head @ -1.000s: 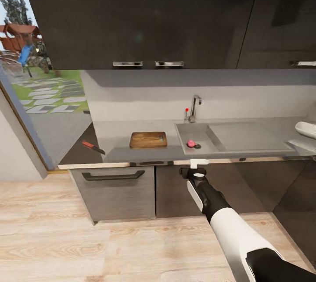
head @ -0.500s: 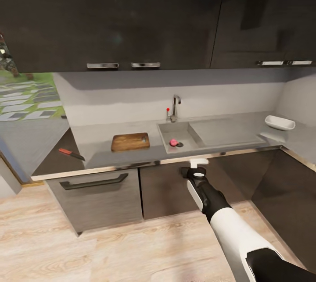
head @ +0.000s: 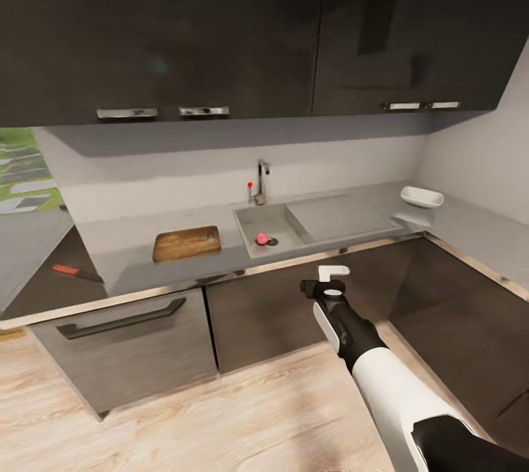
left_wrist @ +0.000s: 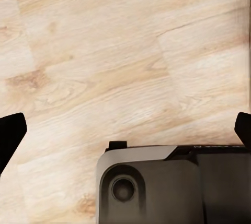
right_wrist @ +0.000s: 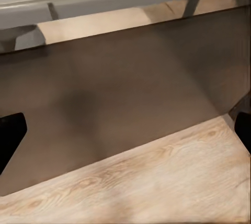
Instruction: In the kitchen, take the Vidalia onion out of the sink, dice it on the chopping board with the paring knife, put the diced onion into the bowl on the countertop, then place both the paring knife and the chopping board into the sink.
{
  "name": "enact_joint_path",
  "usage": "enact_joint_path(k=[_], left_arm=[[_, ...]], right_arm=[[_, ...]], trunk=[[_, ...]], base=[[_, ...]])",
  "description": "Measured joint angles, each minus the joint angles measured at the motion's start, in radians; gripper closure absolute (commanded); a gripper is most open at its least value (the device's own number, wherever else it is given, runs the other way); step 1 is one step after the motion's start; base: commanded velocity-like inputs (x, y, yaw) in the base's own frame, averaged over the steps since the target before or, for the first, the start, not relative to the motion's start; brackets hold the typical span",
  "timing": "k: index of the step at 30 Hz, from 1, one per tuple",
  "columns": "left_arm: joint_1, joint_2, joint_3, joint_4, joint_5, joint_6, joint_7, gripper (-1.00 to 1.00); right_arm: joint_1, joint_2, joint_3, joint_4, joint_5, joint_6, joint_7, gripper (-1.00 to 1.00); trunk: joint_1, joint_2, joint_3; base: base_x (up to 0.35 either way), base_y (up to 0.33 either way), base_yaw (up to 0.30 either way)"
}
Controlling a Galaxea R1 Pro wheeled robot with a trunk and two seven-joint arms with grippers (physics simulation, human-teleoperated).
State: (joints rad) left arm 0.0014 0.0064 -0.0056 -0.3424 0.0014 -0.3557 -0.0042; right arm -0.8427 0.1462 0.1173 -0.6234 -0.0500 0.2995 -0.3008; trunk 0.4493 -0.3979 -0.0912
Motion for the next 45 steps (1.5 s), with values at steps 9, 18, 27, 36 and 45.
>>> enact_joint_path(k=[9,18,27,36,45], left_arm=[[0.0,0.0,0.0,0.0,0.0,0.0,0.0,-1.0],[0.0,-0.001,0.0,0.0,0.0,0.0,0.0,-1.0],[0.0,0.0,0.0,0.0,0.0,0.0,0.0,-1.0],[0.0,0.0,0.0,-0.001,0.0,0.0,0.0,-1.0],[0.0,0.0,0.0,0.0,0.0,0.0,0.0,-1.0]], right_arm=[[0.0,0.0,0.001,0.0,0.0,0.0,0.0,-1.0],[0.0,0.0,0.001,0.0,0.0,0.0,0.0,-1.0],[0.0,0.0,0.001,-0.002,0.0,0.0,-0.001,-1.0],[0.0,0.001,-0.001,-0.031,0.002,0.013,-0.006,-1.0],[-0.006,-0.05,-0.005,-0.318,0.005,0.28,-0.07,-1.0]], trunk=[[0.0,0.0,0.004],[0.0,0.0,0.009],[0.0,0.0,0.015],[0.0,0.0,0.016],[0.0,0.0,0.016]], base=[[0.0,0.0,-0.276],[0.0,0.0,-0.273],[0.0,0.0,-0.252],[0.0,0.0,-0.036],[0.0,0.0,0.0]])
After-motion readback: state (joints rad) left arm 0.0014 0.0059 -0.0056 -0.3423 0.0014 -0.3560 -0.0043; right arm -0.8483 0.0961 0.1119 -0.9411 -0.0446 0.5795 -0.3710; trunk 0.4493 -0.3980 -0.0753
